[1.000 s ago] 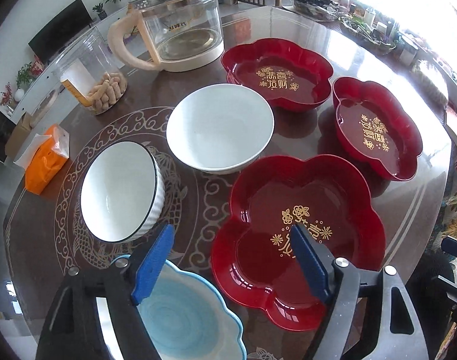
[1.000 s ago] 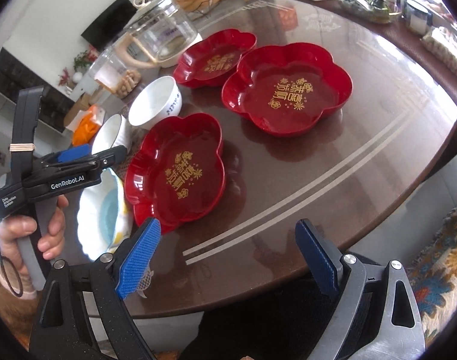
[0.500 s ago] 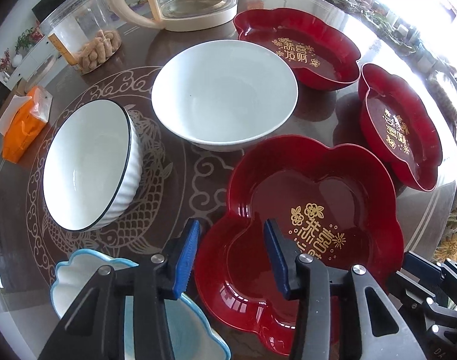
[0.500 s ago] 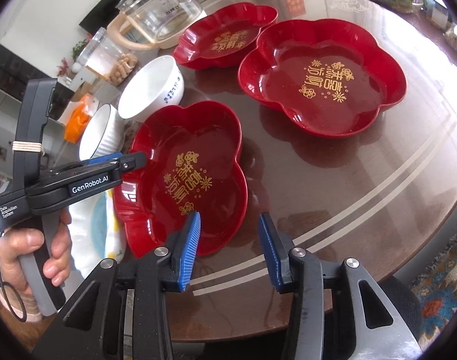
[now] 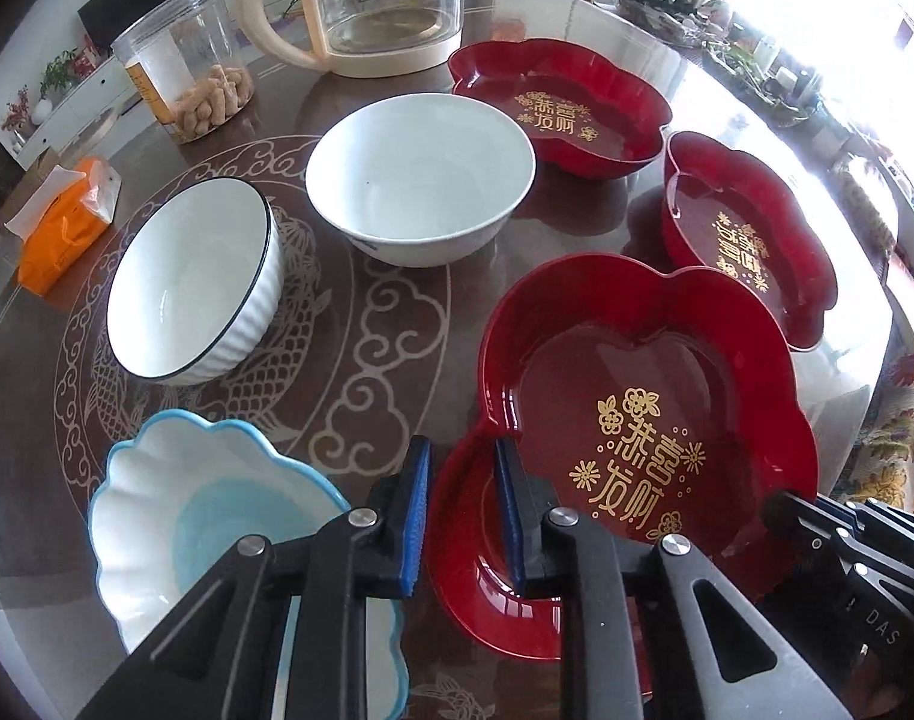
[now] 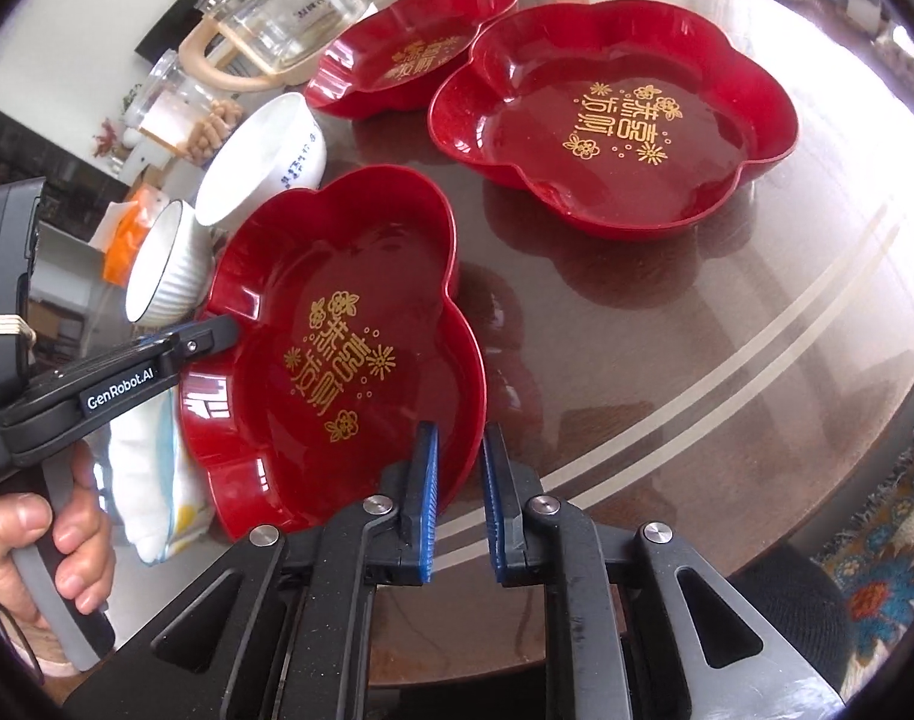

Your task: Organize plates and bowls

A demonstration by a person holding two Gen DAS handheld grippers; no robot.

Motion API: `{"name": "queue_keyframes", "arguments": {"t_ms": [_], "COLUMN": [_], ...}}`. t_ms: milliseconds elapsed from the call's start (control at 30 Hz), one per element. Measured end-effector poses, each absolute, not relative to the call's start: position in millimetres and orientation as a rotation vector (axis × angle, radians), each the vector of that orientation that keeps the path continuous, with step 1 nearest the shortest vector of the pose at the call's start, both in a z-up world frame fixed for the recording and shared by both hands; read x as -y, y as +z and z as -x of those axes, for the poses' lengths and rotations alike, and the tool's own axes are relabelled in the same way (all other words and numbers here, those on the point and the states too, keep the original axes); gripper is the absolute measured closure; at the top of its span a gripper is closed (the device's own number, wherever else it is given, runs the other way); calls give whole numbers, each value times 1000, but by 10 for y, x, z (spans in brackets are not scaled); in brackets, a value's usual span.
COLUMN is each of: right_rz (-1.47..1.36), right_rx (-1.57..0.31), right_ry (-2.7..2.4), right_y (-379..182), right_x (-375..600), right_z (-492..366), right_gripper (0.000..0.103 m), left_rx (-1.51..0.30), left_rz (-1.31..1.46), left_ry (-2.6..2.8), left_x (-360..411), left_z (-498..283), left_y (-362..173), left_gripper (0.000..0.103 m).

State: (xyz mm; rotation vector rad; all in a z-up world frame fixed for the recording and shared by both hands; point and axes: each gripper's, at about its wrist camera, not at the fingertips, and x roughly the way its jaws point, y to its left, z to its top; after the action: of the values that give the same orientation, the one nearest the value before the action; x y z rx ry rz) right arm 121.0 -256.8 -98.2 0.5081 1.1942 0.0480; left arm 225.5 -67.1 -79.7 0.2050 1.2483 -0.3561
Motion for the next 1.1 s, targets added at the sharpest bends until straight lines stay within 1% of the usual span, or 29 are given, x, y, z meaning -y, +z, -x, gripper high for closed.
{"name": "queue_keyframes", "arguments": {"t_ms": [200,333,400,600,767,800,833,867,900,933,967,1000,1033,1067,1100], "right_rz": [-460,-401,-372,-353,-353,-353,-351,-346,-336,-327,-321,-316,-320,-330,-339], "right_rx": [-1175,-1163,-1174,-1225,-1201,-1197,-1193,-1188,-1183,-1172,-1160,-1149,-1139,-1122,-1098], "right_ry": [59,49,39,11,1,0,-1,-2,-6,-7,-10,-17,-19,-20,-24], "right_y": [-651,-524,-570,-1001,-1115,-1126,-1135,-1137,-1134,-1124,-1109,-1092,-1070,-1038,-989], "right_x": [2782,2856,2879,2894,2900,2904,2904,2901,2892,2882,2880,2886,2897,2916,2930], "right_z": [-875,-818,-857,-986,-1000,-1010,-1023,-1033,-1042,-1049,-1045,-1038,-1032,-1014,-986], "right_gripper": [87,87,87,87,87,87,87,87,87,85,84,78,60,50,39], "left_rx": [-1212,-1184,-1164,-1179,-1179,-1180,-1178,-1175,-1169,-1160,-1144,-1120,-1091,-1060,-1030], "left_rz": [-140,-98,-108,-84,-92,-88,-83,-85,-86,-79,-65,-46,-27,-7,12], "left_ry": [-416,-429,-418,-389,-385,-383,-384,-380,-373,-366,-360,-351,-336,-321,-310], "left_x": [734,763,812,837,841,834,826,817,800,774,737,693,641,585,534], "left_z": [-1587,-1291,-1209,-1217,-1195,-1197,-1188,-1180,-1178,-1180,-1179,-1178,-1179,-1184,-1182], "left_y": [-593,-579,-609,-866,-1001,-1030,-1051,-1062,-1063,-1051,-1023,-975,-912,-836,-754], "left_gripper": [82,82,82,82,82,80,79,74,62,55,41,30,27,22,20]}}
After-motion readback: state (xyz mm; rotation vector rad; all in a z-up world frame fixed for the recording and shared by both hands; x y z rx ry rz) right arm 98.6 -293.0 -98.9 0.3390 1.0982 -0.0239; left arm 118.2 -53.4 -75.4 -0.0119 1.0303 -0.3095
